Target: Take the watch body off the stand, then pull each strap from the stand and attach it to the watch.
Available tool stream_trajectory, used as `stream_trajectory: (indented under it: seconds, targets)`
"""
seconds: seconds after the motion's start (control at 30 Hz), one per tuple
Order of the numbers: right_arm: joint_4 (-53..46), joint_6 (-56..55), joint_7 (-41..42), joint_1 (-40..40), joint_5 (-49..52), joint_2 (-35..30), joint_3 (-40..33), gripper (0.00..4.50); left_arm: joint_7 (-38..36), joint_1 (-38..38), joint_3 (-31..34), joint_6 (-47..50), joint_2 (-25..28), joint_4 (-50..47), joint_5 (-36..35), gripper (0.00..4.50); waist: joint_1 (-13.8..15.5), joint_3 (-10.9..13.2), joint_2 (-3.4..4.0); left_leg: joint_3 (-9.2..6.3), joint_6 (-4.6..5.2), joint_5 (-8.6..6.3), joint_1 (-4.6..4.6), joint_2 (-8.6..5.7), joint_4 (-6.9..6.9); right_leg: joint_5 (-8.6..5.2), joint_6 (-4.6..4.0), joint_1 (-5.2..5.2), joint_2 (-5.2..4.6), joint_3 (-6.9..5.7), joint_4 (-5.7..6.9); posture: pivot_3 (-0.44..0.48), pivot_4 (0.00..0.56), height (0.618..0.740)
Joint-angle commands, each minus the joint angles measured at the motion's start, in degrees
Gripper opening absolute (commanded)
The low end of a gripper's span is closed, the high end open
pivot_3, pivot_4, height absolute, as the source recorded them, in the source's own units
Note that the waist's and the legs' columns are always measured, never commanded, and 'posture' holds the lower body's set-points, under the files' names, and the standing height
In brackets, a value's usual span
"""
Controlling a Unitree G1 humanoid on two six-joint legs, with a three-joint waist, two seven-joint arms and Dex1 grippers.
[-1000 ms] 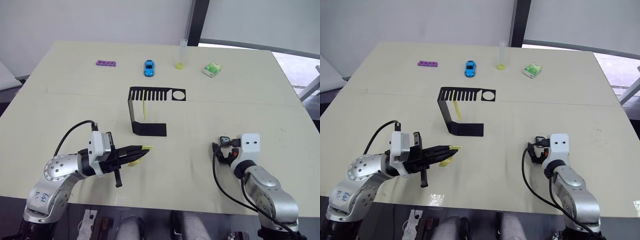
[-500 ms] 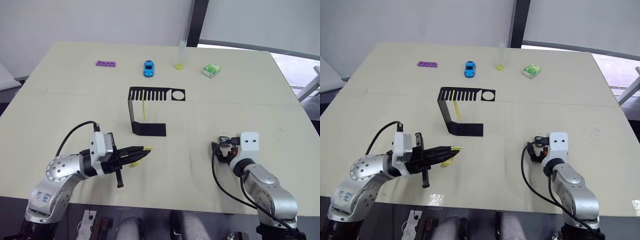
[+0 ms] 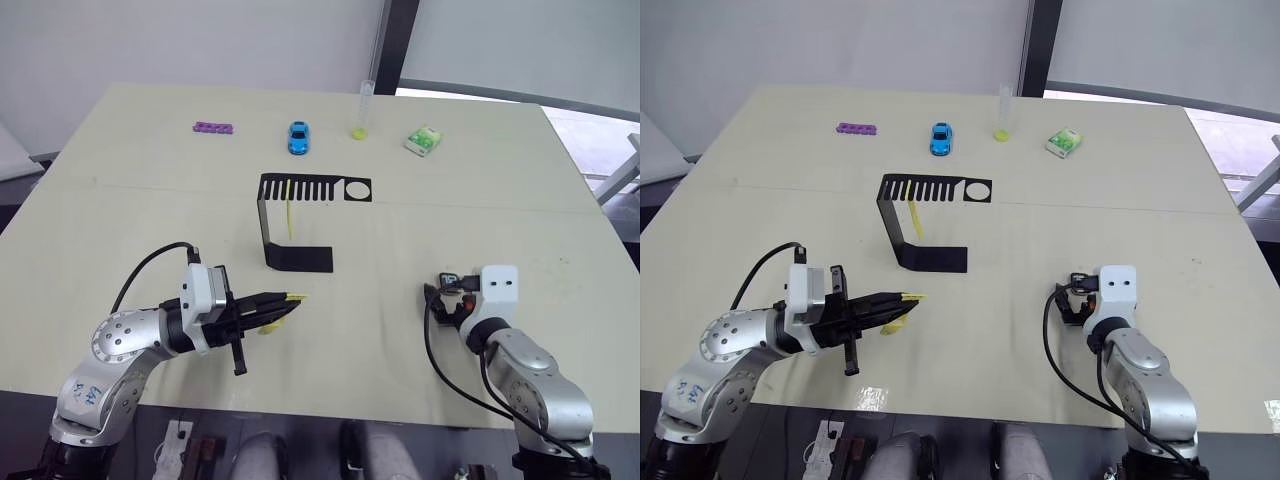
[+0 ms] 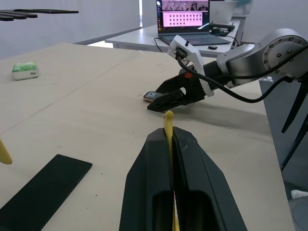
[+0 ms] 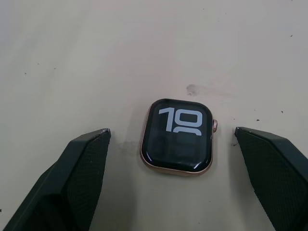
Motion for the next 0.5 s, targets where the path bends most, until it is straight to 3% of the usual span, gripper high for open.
stream_trajectory:
  seconds: [0.03,0.07,0.13,0.3,0.5]
  targets:
    - [1.71,0.9,-0.23,0.92,-0.21,0.22,-0.85,4.41,-0.26,-0.39,0.19,-1.2,-0.4,-0.55,-0.08,0.0,0.0,0.0,0.0,0.0,0.0,0.0,0.0,0.0,0.01,0.01,0.0,0.0,0.0,0.0,0.0,0.0,0.15,0.74]
    - [1.82,1.0,-0.45,0.9,-0.14,0.45,-1.03,4.41,-0.28,-0.39,0.2,-1.22,-0.39,-0.52,-0.07,0.0,0.0,0.0,-0.01,0.0,0.0,0.0,0.0,0.0,0.01,0.01,0.01,0.01,0.0,0.0,0.0,0.0,0.15,0.74]
    - [2.08,0.98,-0.52,0.94,-0.15,0.58,-1.12,3.86,-0.26,-0.4,0.23,-1.23,-0.39,-0.49,-0.07,0.0,0.0,-0.01,-0.01,-0.01,0.01,0.0,0.0,0.0,0.01,0.01,0.01,0.01,0.0,0.0,0.0,0.0,0.15,0.74]
    - [2.18,1.31,-0.42,1.06,-0.04,1.09,-1.28,1.56,-0.35,-0.5,0.38,-1.32,-0.33,-0.29,-0.1,0.0,-0.04,-0.01,-0.01,-0.01,0.0,-0.01,0.0,0.01,-0.02,0.01,0.01,0.0,0.01,0.01,-0.01,0.0,0.15,0.74]
    - [2.24,1.3,0.22,0.85,0.33,1.57,-1.37,1.52,-0.36,-0.68,0.29,-1.44,-0.37,-0.06,-0.05,0.0,-0.05,-0.01,-0.01,-0.01,0.01,-0.01,0.0,0.01,-0.01,0.01,0.01,0.0,0.01,0.01,-0.02,0.0,0.15,0.74]
